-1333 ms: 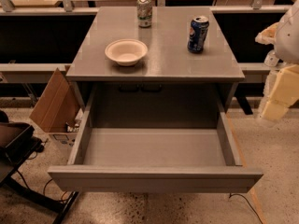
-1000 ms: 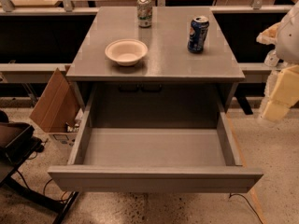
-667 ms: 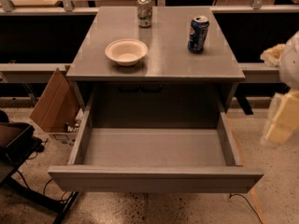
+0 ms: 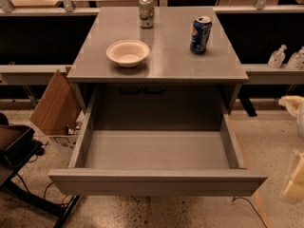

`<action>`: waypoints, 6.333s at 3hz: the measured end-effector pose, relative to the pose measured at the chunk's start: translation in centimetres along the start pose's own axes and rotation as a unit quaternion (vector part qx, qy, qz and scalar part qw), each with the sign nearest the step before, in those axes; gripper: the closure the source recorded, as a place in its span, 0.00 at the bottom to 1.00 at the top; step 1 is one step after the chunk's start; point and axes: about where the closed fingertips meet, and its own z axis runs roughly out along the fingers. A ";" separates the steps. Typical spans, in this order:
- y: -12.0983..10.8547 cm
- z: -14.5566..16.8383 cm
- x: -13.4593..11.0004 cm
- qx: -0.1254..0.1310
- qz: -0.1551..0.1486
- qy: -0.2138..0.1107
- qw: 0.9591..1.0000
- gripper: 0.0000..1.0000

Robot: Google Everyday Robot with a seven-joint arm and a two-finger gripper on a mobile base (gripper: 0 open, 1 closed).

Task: Close top drawer

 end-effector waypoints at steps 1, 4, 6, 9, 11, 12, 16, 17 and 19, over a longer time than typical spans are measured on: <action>3.4 5.6 3.5 0.005 0.023 0.016 1.000 0.00; 9.7 16.3 5.3 -0.059 0.020 0.001 0.998 0.49; 11.4 25.3 1.9 -0.095 -0.011 -0.059 0.994 0.95; 5.7 32.0 -4.9 -0.072 -0.036 -0.095 0.992 1.00; 0.6 31.7 -7.6 -0.042 -0.029 -0.106 0.993 1.00; -5.4 30.0 -10.5 -0.004 -0.025 -0.111 0.993 1.00; -12.1 32.9 -11.6 0.015 -0.009 -0.131 0.991 1.00; -15.5 33.4 -11.4 0.029 0.005 -0.137 0.990 1.00; -18.9 33.9 -11.2 0.043 0.022 -0.145 0.988 1.00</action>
Offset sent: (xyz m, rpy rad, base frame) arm -0.0222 -0.0140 -0.0487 -0.0182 0.0061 -0.0436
